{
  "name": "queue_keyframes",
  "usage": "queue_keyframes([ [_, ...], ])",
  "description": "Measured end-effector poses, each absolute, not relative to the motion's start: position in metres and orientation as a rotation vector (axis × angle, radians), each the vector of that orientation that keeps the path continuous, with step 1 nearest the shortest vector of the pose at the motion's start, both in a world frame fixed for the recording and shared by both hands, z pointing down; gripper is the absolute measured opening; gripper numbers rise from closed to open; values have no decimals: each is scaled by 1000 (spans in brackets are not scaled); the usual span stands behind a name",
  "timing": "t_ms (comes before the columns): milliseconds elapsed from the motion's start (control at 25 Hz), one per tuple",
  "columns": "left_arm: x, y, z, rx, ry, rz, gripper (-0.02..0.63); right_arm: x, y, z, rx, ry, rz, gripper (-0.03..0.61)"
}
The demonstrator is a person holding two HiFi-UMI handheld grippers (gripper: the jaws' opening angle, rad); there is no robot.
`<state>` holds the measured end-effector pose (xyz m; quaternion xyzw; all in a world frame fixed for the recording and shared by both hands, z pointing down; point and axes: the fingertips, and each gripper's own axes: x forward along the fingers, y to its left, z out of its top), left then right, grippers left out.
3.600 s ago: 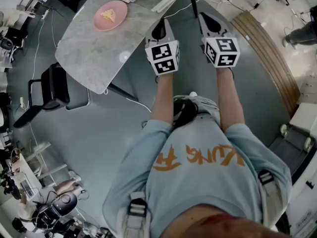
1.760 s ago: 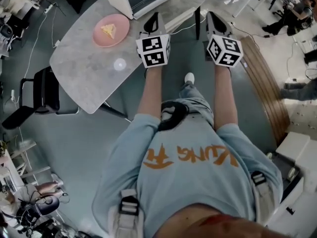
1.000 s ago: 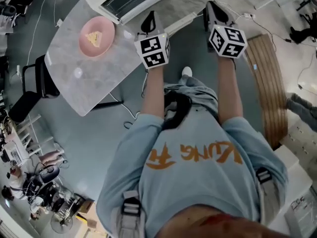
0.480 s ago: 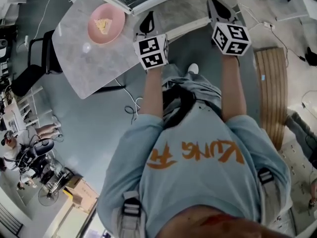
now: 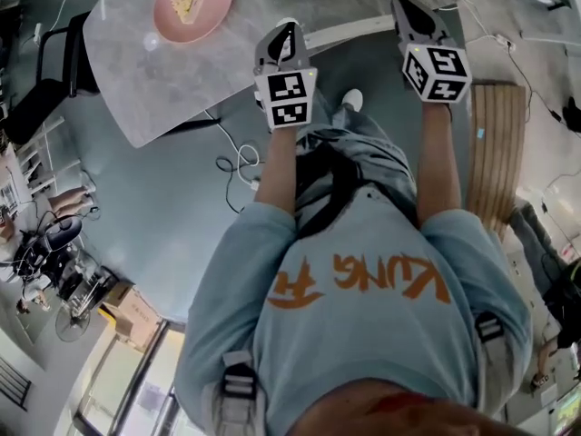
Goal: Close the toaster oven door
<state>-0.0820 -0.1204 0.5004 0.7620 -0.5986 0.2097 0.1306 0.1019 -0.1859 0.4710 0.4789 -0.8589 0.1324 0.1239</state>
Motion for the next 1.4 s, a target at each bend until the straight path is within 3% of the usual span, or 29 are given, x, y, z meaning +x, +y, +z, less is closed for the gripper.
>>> queue_keyframes([
  [920, -54, -67, 614, 2228, -1432, 1220, 2, 89, -122, 610, 902, -2145, 80, 0],
  [1400, -49, -71, 622, 2206, -1436, 1266, 2, 82, -125, 629, 792, -2042, -52, -1],
])
